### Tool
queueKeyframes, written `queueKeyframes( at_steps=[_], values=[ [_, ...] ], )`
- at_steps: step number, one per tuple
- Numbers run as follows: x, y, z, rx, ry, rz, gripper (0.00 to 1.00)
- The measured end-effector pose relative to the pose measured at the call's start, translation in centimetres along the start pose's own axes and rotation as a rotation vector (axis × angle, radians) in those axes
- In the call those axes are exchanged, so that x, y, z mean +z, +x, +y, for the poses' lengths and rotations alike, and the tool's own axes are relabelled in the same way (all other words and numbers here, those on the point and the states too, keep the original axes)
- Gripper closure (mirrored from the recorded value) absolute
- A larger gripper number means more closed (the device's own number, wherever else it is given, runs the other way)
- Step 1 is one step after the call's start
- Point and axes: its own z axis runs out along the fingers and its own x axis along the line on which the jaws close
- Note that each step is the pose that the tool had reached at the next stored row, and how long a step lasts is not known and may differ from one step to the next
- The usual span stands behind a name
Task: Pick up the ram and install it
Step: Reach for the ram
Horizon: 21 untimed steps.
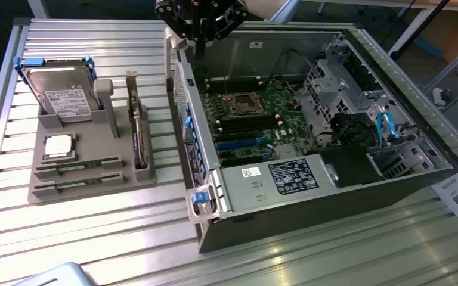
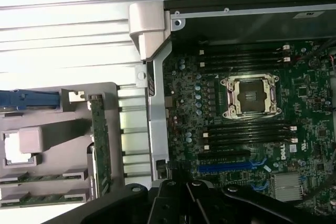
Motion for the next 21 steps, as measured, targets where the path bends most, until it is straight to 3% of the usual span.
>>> queueKeyframes(
  at_steps=[6,18,21],
  values=[
    [-0.07,2.8,-0.21,0.000,0.0000,-0.0001,0.90],
    [-0.17,6.6,-0.51,0.000,0.0000,0.0000,0.90],
    [-0.21,8.2,-0.63,0.000,0.0000,0.0000,0.90]
  ],
)
